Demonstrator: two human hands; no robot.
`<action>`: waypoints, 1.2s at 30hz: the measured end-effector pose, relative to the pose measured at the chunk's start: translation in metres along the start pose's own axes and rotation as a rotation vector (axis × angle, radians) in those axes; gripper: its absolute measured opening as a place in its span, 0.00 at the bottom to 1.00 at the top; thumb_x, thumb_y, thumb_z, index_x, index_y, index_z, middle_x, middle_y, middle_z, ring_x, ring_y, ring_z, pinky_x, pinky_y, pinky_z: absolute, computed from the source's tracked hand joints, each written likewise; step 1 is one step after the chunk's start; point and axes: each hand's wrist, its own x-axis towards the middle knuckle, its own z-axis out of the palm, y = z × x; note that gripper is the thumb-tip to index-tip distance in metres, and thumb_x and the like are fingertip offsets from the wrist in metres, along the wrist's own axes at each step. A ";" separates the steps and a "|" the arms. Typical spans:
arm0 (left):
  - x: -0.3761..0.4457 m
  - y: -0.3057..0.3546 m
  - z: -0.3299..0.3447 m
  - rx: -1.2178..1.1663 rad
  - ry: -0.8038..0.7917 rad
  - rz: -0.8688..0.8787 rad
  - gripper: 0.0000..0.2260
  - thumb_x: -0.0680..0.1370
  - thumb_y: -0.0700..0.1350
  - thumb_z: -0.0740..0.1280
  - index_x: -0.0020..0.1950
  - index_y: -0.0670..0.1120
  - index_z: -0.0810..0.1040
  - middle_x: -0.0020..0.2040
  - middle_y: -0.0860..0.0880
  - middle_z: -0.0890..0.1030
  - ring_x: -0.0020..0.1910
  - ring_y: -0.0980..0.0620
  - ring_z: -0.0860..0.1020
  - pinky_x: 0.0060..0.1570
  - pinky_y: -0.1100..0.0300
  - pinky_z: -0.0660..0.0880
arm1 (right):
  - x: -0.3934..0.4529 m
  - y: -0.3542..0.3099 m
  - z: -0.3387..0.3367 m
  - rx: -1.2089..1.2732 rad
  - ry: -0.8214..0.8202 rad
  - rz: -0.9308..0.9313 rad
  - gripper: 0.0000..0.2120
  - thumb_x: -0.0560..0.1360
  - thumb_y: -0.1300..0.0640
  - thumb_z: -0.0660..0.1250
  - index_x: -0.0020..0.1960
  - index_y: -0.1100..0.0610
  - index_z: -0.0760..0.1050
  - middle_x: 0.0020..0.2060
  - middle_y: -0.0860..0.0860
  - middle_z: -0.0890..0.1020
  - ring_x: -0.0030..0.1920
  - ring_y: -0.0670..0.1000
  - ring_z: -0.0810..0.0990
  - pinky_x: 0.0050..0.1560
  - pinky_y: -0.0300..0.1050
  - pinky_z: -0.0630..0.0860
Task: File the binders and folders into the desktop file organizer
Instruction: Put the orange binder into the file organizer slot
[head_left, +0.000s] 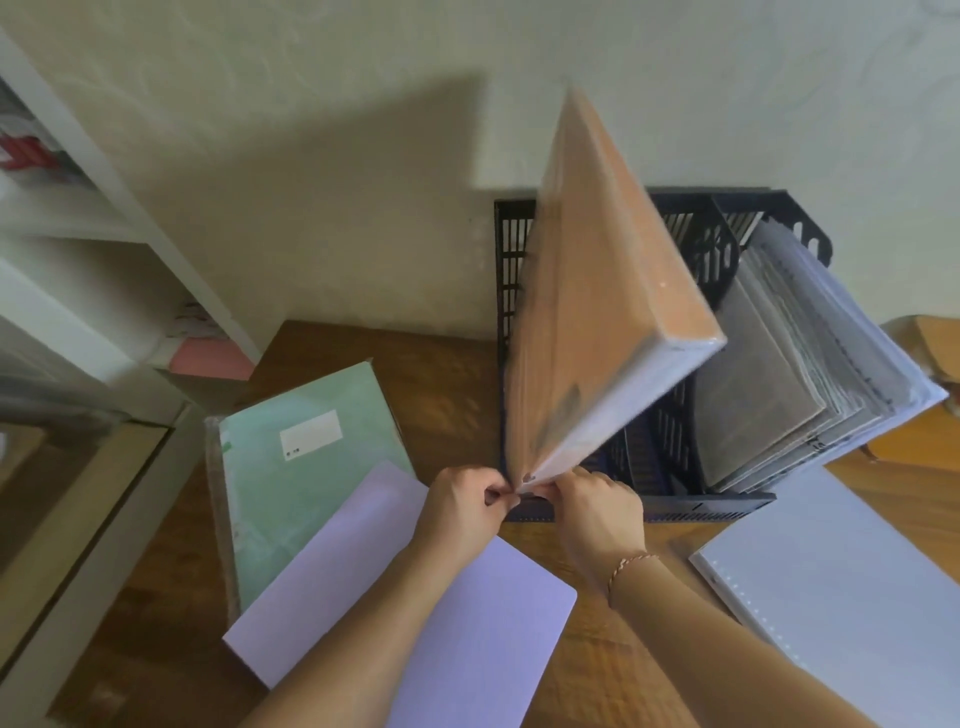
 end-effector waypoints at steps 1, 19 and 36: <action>0.000 -0.001 0.000 -0.002 -0.003 -0.001 0.06 0.74 0.48 0.73 0.46 0.47 0.85 0.42 0.49 0.86 0.39 0.52 0.82 0.36 0.69 0.71 | 0.000 0.002 0.000 0.003 -0.002 -0.005 0.08 0.80 0.51 0.62 0.53 0.51 0.79 0.45 0.48 0.83 0.46 0.53 0.81 0.45 0.47 0.75; 0.026 -0.003 -0.028 -0.038 -0.365 0.022 0.09 0.73 0.46 0.73 0.52 0.50 0.79 0.47 0.53 0.84 0.46 0.54 0.81 0.50 0.57 0.80 | 0.048 -0.020 -0.218 0.496 0.196 -0.558 0.47 0.63 0.27 0.68 0.75 0.43 0.55 0.78 0.50 0.56 0.76 0.43 0.56 0.70 0.48 0.64; 0.165 0.112 -0.157 -0.335 0.092 0.128 0.24 0.77 0.43 0.67 0.73 0.46 0.65 0.66 0.45 0.74 0.57 0.46 0.78 0.54 0.53 0.75 | 0.025 -0.013 -0.220 0.690 0.188 -0.571 0.31 0.68 0.55 0.74 0.68 0.55 0.66 0.75 0.51 0.63 0.76 0.47 0.60 0.73 0.51 0.63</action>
